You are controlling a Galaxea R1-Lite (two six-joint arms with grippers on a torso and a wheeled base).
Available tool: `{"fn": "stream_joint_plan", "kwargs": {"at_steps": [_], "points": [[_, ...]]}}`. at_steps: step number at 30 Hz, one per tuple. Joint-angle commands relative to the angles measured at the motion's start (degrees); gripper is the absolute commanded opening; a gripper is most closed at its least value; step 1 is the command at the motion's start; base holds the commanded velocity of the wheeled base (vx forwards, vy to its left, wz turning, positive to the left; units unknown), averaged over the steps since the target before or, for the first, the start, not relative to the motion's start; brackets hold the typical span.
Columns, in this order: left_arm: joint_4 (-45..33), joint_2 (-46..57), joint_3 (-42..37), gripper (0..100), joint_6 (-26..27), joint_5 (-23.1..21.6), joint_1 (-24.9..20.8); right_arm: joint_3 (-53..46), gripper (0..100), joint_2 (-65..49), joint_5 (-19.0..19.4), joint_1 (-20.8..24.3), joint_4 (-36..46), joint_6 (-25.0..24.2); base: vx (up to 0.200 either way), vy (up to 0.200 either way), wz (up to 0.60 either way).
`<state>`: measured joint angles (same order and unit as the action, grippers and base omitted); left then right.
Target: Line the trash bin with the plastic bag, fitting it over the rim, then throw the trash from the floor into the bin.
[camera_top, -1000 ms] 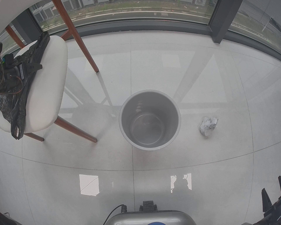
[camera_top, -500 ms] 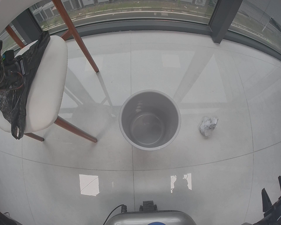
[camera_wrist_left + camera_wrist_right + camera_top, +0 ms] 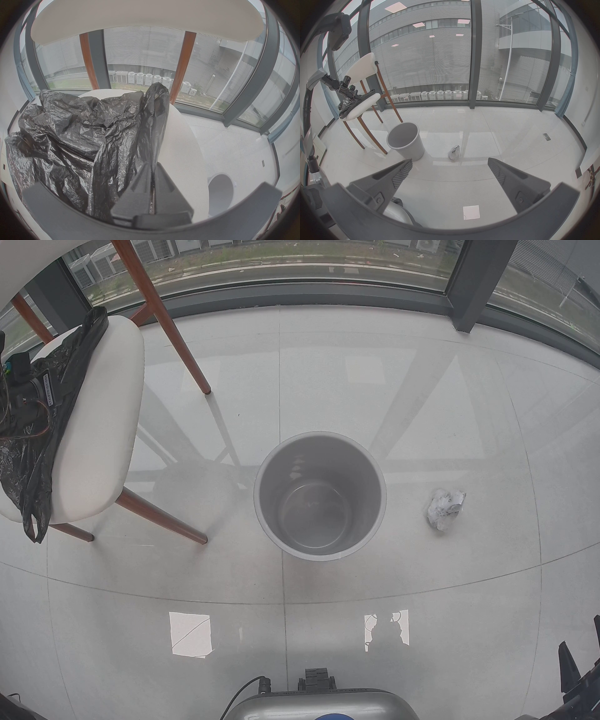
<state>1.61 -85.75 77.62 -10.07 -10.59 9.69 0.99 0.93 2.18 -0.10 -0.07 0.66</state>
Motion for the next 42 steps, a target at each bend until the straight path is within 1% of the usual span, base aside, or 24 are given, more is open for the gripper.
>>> {"fn": "stream_joint_plan", "kwargs": {"at_steps": [1,7,9,11,14,15,20,33,38,39,42], "points": [[0.1,0.4,0.4,0,-0.2,0.0,0.1,-1.0,100,-0.5,0.0,0.0,0.0,0.0,0.0,0.0,0.0],[0.1,0.4,0.5,0,-0.3,0.0,0.2,-1.0,100,-0.5,0.0,0.0,0.0,0.0,0.0,0.0,0.0],[0.1,0.4,0.6,0,-0.7,0.3,0.2,-1.0,100,-0.5,0.0,0.0,0.0,0.0,0.0,0.0,0.0],[0.5,0.4,1.0,0,-2.1,0.3,0.3,-1.0,100,-0.5,0.0,0.0,0.0,0.0,0.0,0.0,0.0],[0.6,0.4,1.0,0,-2.1,0.3,0.3,-1.0,100,-0.5,0.0,0.0,0.0,0.0,0.0,0.0,0.0],[0.6,0.4,1.1,100,-2.1,0.5,0.3,-1.0,100,-0.5,0.0,0.0,0.0,0.0,0.0,0.0,0.0],[3.2,0.4,0.9,100,-1.9,0.5,0.2,-1.0,100,-0.5,0.0,0.0,0.0,0.0,0.0,0.0,0.0],[3.4,-0.6,-0.4,100,-1.9,0.7,0.4,-1.0,100,-0.5,0.0,0.0,0.0,0.0,0.0,0.0,0.0],[3.5,-0.6,-2.1,100,-1.9,0.7,0.3,-1.0,100,-0.5,0.0,0.0,0.0,0.0,0.0,0.0,0.0],[3.5,-0.6,-2.5,0,-1.9,0.7,0.3,-1.0,100,-0.5,0.0,0.0,0.0,0.0,0.0,0.0,0.0],[3.7,-0.6,-3.2,0,-1.9,0.7,0.3,-1.0,100,-0.5,0.0,0.0,0.0,0.0,0.0,0.0,0.0]]}}
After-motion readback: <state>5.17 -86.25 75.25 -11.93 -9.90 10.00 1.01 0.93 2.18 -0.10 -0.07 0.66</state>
